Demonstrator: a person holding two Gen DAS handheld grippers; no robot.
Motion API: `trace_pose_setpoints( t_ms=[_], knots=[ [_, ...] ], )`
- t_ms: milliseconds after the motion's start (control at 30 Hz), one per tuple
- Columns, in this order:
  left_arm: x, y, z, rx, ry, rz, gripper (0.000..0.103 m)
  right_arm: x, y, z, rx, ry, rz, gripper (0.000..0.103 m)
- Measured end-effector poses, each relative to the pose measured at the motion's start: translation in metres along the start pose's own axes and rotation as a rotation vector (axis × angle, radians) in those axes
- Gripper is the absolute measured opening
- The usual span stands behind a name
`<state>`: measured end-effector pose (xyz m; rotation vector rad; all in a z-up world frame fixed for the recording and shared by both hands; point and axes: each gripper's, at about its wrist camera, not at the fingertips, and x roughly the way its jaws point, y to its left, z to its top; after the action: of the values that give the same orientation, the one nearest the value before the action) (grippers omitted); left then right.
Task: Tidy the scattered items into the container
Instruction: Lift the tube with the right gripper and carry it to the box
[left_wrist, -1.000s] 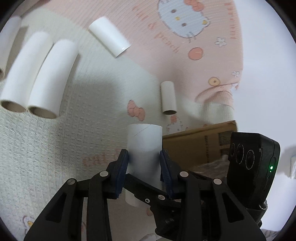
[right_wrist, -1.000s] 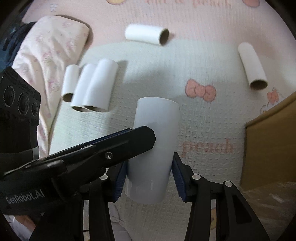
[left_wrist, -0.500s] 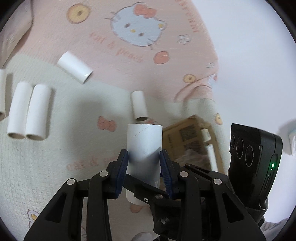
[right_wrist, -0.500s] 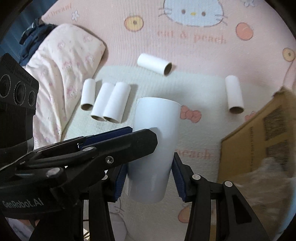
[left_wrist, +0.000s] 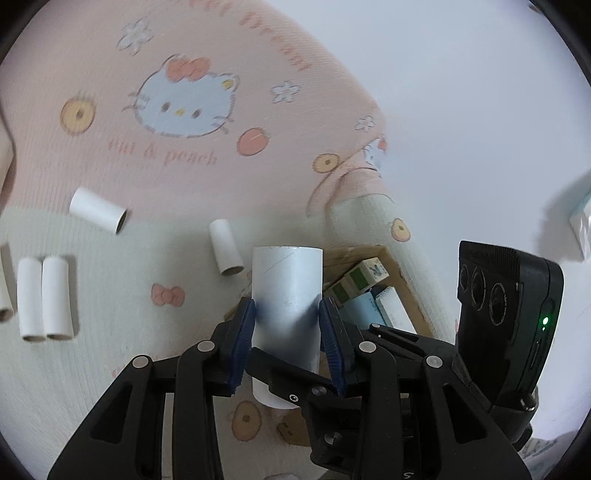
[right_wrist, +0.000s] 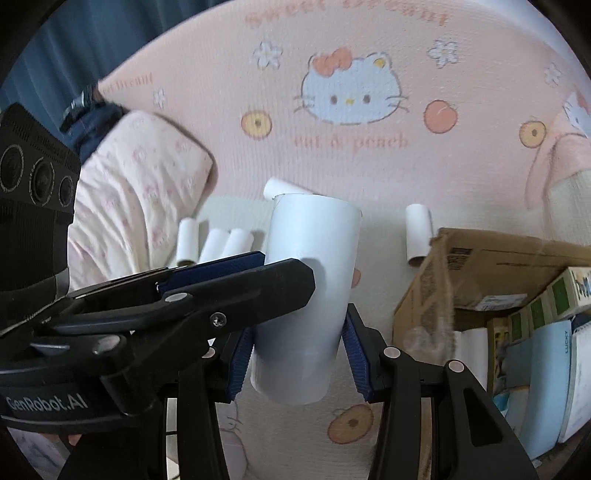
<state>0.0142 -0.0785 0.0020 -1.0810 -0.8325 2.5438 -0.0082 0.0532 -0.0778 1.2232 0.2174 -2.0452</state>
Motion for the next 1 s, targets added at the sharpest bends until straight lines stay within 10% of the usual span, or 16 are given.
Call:
trace_pose_setpoints(
  t_ms=[467,1000],
  knots=[
    [0.035,-0.069,0.007,0.122,0.028,-0.047,0.039,-0.060,-0.045,0.007,0.052,-0.110,-0.041,0.044],
    [0.144,-0.133,0.014,0.304,0.297,-0.008,0.041,-0.067,-0.152,-0.009,0.322,-0.039,-0.100,0.043]
  ],
)
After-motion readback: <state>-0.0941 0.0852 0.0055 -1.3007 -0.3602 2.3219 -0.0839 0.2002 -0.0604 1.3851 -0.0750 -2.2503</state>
